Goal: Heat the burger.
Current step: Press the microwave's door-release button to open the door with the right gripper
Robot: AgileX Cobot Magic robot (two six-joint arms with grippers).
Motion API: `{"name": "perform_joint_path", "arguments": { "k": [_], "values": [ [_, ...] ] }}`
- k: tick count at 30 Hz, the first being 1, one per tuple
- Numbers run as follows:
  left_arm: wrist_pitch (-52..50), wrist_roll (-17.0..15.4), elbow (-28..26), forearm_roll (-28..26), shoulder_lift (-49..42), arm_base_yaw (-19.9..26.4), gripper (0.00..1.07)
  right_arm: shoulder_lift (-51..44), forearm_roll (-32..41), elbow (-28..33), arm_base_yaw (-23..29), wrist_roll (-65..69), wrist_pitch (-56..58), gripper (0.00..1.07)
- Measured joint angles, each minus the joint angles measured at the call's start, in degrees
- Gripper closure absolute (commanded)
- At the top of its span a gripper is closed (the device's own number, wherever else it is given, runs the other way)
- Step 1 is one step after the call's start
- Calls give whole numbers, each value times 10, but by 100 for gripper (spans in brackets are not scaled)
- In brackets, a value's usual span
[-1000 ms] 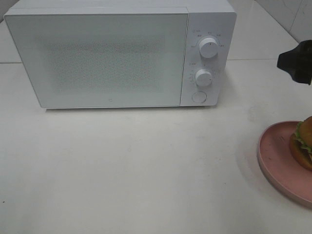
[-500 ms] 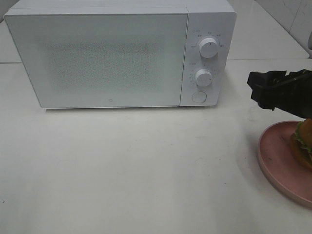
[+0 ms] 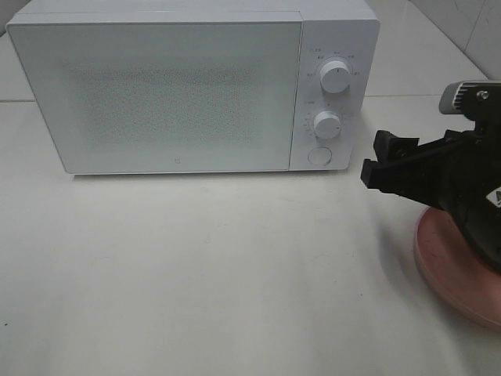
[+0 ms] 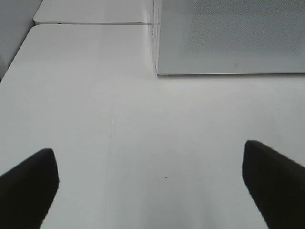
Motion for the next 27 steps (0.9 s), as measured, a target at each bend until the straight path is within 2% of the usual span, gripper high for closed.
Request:
{"name": "perform_joint_path", "arguments": {
  "k": [2,4,5,6,10,13,23,27],
  "values": [
    [0,0,0,0,0,0,9,10,11,0,13,-1,-17,32],
    [0,0,0,0,0,0,9,36,47,-3,50,-2,-53,32],
    [0,0,0,0,0,0,9,36,47,-3,50,-2,-53,32],
    [0,0,0,0,0,0,9,57,76,-10,76,-2,-65,32],
    [0,0,0,0,0,0,9,95,111,-27,115,-2,-72,32],
    [0,0,0,0,0,0,9,123,120,-38,130,-2,-73,32],
    [0,0,0,0,0,0,9,135,120,-44,133,0,-73,32],
    [0,0,0,0,0,0,9,135,120,-44,134,43,-73,32]
  ]
}}
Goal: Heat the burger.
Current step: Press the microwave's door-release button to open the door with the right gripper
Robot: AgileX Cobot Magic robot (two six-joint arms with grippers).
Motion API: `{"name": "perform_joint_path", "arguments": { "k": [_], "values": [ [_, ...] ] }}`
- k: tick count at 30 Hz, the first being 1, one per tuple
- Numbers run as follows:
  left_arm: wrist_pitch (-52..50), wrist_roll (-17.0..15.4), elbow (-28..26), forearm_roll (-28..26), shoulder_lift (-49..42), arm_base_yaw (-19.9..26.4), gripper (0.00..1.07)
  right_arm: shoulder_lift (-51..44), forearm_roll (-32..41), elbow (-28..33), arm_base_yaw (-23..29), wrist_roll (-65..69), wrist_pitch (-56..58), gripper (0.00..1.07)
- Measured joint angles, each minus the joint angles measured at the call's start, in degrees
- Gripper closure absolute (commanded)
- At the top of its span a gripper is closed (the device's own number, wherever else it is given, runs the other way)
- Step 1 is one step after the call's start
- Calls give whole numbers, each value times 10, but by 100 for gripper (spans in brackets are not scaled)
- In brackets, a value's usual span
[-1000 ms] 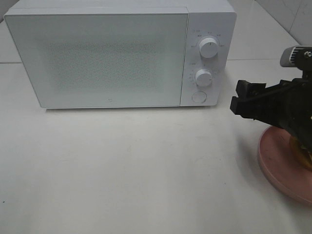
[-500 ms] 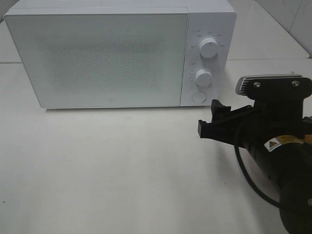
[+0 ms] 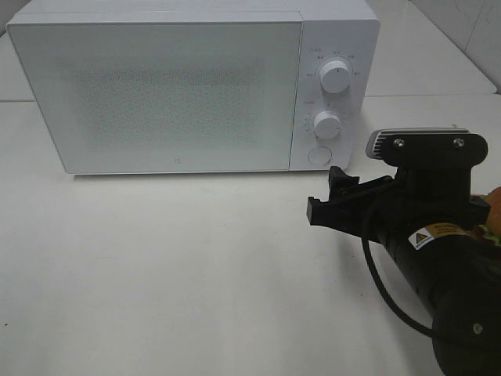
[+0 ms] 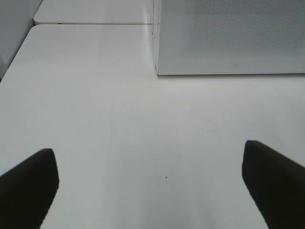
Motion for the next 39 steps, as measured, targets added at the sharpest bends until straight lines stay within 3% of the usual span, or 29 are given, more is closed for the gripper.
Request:
{"name": "perform_joint_path", "arguments": {
  "k": [9,11,18,23,25,26,28,29,30,33,39],
  "values": [
    [0,0,0,0,0,0,9,0,0,0,0,182,1,35],
    [0,0,0,0,0,0,9,0,0,0,0,323,18,37],
    [0,0,0,0,0,0,9,0,0,0,0,543,46,45],
    [0,0,0,0,0,0,9,0,0,0,0,693,62,59],
    [0,0,0,0,0,0,9,0,-1,0,0,753,66,73],
    [0,0,0,0,0,0,9,0,-1,0,0,753,66,73],
    [0,0,0,0,0,0,9,0,-3,0,0,789,66,89],
    [0,0,0,0,0,0,9,0,-3,0,0,789,66,89],
    [0,0,0,0,0,0,9,0,-5,0,0,802,66,98],
    [0,0,0,0,0,0,9,0,-6,0,0,806,67,107],
    [0,0,0,0,0,0,9,0,-12,0,0,817,93,107]
  ]
}}
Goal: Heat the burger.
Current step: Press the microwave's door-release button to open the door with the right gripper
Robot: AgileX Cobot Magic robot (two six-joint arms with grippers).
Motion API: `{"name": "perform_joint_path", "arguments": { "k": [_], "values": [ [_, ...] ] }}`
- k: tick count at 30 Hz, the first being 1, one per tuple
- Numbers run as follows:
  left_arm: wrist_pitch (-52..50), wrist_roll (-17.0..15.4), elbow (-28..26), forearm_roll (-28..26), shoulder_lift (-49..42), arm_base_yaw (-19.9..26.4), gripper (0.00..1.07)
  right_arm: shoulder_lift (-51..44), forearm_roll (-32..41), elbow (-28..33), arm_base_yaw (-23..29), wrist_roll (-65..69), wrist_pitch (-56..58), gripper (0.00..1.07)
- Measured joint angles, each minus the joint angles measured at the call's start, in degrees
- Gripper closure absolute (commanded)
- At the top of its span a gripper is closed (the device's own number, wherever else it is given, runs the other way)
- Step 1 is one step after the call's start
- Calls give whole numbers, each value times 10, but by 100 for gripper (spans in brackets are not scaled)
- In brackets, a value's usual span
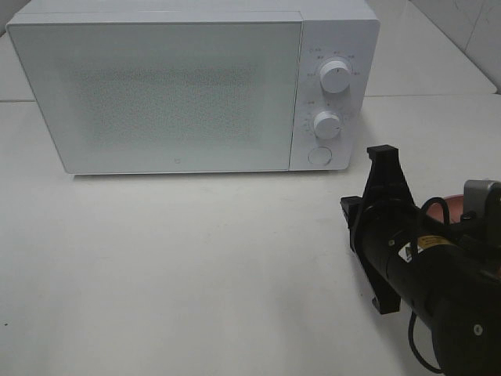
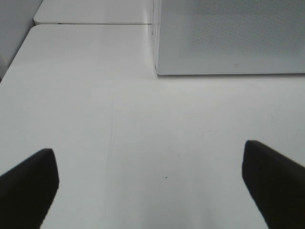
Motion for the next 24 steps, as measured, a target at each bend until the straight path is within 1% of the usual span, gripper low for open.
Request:
{"name": "perform_joint_path", "arguments": {
  "k": [4,6,7,9,10,11,13,15,16,18,20,21,24],
  "values": [
    [0,0,0,0,0,0,9,0,-6,0,-2,0,6,107],
    [0,0,0,0,0,0,9,2,-25,-6,-22,0,20,107],
    [0,0,0,0,0,0,9,2,-25,-6,-22,0,20,107],
    [0,0,0,0,0,0,9,15,-57,-21,-47,4,29,107],
    [0,0,0,0,0,0,9,15,-57,-21,-47,4,29,107],
    [0,0,0,0,0,0,9,26,-83,-31,-61,17,30,107],
    [0,0,0,0,0,0,9,30,-93,-36,-66,24,30,107],
    [0,0,0,0,0,0,9,53,-132,-52,-91,58,32,107],
    [0,0,0,0,0,0,9,53,-132,-52,-91,58,32,107],
    [0,0,0,0,0,0,9,70,-158,-64,-113,72,32,107],
    [0,0,0,0,0,0,9,74,-165,-66,-119,76,33,107],
    [0,0,0,0,0,0,9,85,-182,-75,-131,84,33,107],
    [0,0,0,0,0,0,9,91,-191,-80,-138,90,33,107]
  ]
}}
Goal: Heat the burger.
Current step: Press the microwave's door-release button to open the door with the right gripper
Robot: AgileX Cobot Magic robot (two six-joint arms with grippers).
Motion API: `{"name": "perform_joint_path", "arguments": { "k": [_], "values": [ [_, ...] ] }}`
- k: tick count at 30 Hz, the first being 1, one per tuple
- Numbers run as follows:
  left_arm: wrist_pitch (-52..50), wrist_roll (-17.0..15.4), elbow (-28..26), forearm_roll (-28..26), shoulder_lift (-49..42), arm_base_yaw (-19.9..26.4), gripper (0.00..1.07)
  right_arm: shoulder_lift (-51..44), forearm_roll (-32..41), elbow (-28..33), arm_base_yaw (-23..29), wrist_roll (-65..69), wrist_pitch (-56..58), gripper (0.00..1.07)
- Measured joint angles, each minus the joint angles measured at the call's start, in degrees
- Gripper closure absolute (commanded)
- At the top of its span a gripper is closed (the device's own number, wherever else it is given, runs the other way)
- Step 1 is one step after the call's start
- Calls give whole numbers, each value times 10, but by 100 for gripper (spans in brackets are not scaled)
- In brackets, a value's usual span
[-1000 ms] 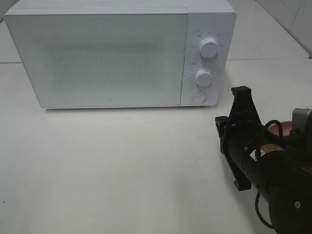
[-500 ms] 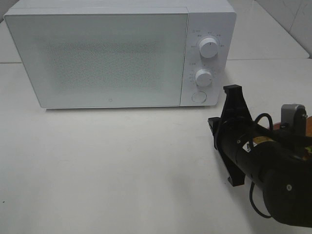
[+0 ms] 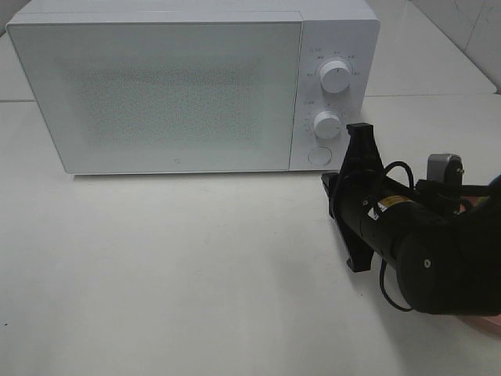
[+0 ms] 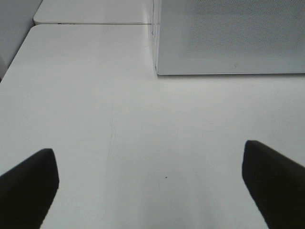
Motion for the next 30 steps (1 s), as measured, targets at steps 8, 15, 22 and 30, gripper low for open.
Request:
{"name": "perform_joint_path", "arguments": {
  "k": [8,15,22,30],
  "values": [
    [0,0,0,0,0,0,9,46,-61,-55,-51,29,21,107],
    [0,0,0,0,0,0,9,68,-84,-83,-77,30,33,107],
    [0,0,0,0,0,0,9,97,-104,-123,-105,30,56,107],
    [0,0,0,0,0,0,9,119,-121,-151,-127,30,60,107]
  ]
}}
